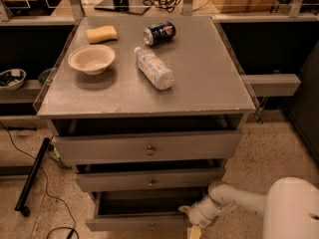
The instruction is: Open bottom drawer
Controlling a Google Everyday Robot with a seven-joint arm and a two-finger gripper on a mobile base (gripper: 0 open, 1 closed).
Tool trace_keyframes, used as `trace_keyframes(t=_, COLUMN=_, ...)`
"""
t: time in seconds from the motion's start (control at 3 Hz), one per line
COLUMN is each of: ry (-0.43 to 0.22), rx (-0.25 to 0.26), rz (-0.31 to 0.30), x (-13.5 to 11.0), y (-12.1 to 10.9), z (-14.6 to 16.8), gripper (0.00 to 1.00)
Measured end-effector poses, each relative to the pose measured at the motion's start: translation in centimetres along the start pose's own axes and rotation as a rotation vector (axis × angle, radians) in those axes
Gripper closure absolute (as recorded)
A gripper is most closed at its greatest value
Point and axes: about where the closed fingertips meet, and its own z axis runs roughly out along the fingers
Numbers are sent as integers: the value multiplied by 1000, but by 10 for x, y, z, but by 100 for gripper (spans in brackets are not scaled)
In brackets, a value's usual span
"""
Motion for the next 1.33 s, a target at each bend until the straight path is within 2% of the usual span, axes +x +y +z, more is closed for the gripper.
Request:
trace_keyframes(t=0.33, ry=0, rx=0, rz=0, x=0, y=0, z=0, gripper=0)
trace_keyframes(t=1.0, ry=167, rx=144, rz=75, x=0, y=-22, z=-3, gripper=0)
trace_keyframes(t=1.33, ry=168, rx=139, rz=77, x=1, y=-23, z=-2, gripper=0)
